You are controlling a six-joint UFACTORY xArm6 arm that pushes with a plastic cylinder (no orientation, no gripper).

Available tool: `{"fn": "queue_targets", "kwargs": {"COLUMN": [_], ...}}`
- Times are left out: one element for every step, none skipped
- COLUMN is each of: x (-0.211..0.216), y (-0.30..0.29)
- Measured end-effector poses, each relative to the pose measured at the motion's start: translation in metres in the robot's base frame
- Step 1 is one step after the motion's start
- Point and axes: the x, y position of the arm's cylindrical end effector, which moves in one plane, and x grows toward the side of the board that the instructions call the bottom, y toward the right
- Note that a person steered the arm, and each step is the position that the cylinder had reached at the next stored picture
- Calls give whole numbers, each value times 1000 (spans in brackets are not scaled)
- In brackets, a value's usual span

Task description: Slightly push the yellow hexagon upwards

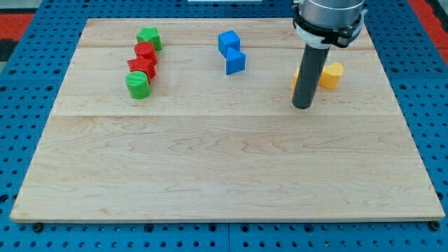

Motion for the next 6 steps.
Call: {"fn": "queue_targets", "kwargs": {"x": [-8, -20, -31, -30, -17, -16], "y": [2, 5, 6, 6, 1, -27]}}
